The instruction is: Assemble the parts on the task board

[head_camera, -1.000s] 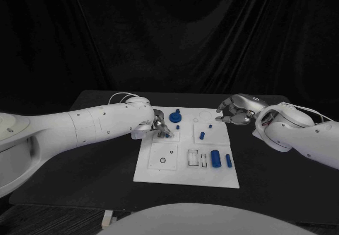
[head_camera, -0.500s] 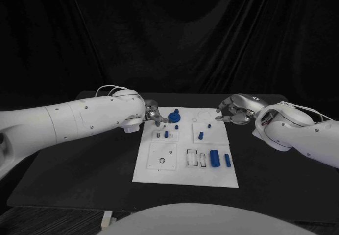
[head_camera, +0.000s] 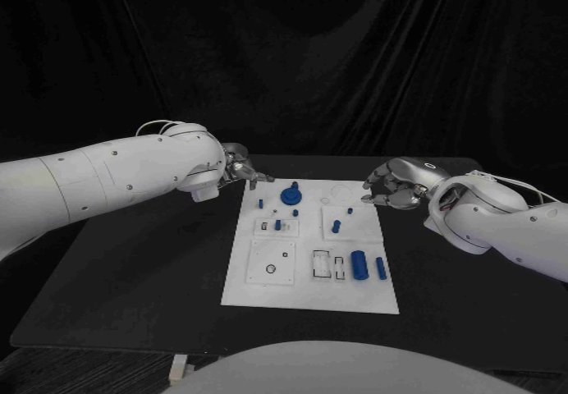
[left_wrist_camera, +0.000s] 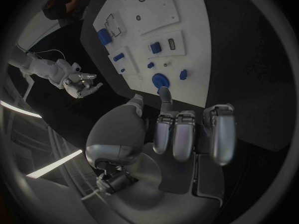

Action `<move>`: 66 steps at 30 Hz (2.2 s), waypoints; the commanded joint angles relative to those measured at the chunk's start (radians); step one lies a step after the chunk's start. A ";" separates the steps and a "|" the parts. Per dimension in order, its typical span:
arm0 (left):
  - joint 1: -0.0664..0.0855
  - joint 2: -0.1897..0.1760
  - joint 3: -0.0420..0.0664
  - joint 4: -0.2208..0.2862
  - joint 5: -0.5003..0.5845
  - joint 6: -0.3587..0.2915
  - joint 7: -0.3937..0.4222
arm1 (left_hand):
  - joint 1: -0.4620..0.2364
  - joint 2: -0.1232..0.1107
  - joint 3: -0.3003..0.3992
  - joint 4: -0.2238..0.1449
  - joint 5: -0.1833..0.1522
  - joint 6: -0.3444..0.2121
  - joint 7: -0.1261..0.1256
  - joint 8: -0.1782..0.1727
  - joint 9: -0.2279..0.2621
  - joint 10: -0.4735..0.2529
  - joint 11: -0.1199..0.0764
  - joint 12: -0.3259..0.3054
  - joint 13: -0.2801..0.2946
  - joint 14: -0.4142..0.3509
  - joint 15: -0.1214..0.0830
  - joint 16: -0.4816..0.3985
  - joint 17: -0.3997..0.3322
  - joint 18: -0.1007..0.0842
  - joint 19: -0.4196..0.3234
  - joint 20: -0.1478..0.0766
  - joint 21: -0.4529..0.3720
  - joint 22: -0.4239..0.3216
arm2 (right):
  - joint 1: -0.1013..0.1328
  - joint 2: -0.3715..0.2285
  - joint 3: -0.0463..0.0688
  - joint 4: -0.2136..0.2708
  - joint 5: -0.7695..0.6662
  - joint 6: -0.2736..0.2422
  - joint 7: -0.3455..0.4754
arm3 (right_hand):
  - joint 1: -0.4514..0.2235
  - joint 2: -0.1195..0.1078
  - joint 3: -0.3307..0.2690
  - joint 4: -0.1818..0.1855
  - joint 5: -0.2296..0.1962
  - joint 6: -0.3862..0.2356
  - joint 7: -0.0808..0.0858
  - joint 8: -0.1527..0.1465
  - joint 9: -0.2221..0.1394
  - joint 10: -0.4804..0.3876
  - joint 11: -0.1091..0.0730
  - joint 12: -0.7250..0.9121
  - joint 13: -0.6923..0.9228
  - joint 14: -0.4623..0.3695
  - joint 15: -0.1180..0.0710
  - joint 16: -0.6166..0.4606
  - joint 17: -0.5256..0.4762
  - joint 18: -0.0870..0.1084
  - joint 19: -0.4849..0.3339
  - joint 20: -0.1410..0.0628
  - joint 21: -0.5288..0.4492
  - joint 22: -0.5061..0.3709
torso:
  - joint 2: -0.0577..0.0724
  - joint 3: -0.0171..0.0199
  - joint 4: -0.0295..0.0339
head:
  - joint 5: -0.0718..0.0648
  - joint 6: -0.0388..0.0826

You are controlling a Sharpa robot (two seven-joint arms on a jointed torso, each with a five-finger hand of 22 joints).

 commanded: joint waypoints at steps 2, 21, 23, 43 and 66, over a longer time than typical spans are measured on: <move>0.003 0.021 0.001 -0.052 -0.010 0.064 0.031 | 0.025 0.001 -0.001 -0.010 -0.003 -0.001 0.001 0.002 0.002 0.103 -0.008 -0.001 0.263 0.108 -0.007 0.003 0.263 0.001 0.010 0.000 0.005 0.196 | -0.002 -0.003 0.001 0.005 -0.003 0.006 -0.014 | -0.006 0.003 -0.007 0.001 0.006 -0.001 0.006 0.001 -0.001 0.062 0.006 -0.003 0.212 0.057 0.008 -0.003 0.071 0.018 -0.009 -0.001 -0.004 0.111 | 0.002 0.0019 0.0005 | -0.001 0.000; -0.058 0.146 0.001 -0.288 -0.052 0.081 0.088 | 0.076 0.010 -0.009 -0.026 0.001 -0.045 0.014 -0.023 -0.001 0.103 0.003 -0.001 0.263 0.108 0.001 0.003 0.263 0.002 0.006 0.006 0.000 0.198 | -0.002 -0.008 0.001 0.017 -0.003 0.004 -0.008 | -0.006 0.003 -0.007 0.001 0.006 -0.001 0.005 0.001 -0.001 0.062 0.006 -0.002 0.212 0.057 0.008 -0.001 0.072 0.018 -0.009 -0.001 -0.005 0.111 | 0.000 -0.0043 -0.0028 | 0.001 0.000; -0.065 0.155 0.001 -0.302 -0.053 0.089 0.089 | 0.080 0.013 -0.013 -0.026 0.001 -0.060 0.021 -0.042 -0.011 0.103 0.008 -0.001 0.263 0.108 0.005 0.003 0.263 0.003 0.002 0.010 -0.005 0.197 | -0.002 -0.008 0.001 0.018 -0.003 0.004 -0.009 | -0.006 0.003 -0.007 0.001 0.006 -0.001 0.005 0.001 -0.001 0.062 0.006 -0.002 0.212 0.057 0.008 -0.001 0.072 0.018 -0.009 -0.001 -0.005 0.111 | 0.000 -0.0039 -0.0041 | 0.001 0.000; -0.102 0.196 0.001 -0.353 -0.053 0.127 0.091 | 0.087 0.023 -0.022 -0.024 0.003 -0.061 0.029 -0.072 -0.034 0.103 0.017 -0.001 0.263 0.108 0.015 0.003 0.263 0.006 -0.007 0.019 -0.016 0.195 | -0.002 -0.004 0.001 0.017 -0.003 0.004 -0.006 | -0.006 0.003 -0.007 0.001 0.007 -0.002 0.005 0.001 -0.002 0.062 0.006 -0.003 0.212 0.058 0.008 0.000 0.073 0.018 -0.008 -0.001 -0.004 0.111 | 0.000 0.0001 -0.0015 | -0.004 0.000; -0.119 0.218 0.001 -0.376 -0.053 0.144 0.086 | 0.122 0.043 -0.019 -0.046 0.045 -0.048 0.036 -0.128 -0.076 0.103 0.024 -0.001 0.263 0.108 0.022 0.003 0.263 0.007 -0.011 0.029 -0.022 0.199 | -0.003 -0.001 0.001 0.015 -0.003 0.007 -0.006 | -0.006 0.003 -0.007 0.001 0.007 -0.002 0.005 0.001 -0.002 0.062 0.006 -0.003 0.212 0.058 0.008 0.000 0.073 0.018 -0.008 -0.001 -0.004 0.111 | 0.000 0.0002 -0.0008 | -0.007 0.000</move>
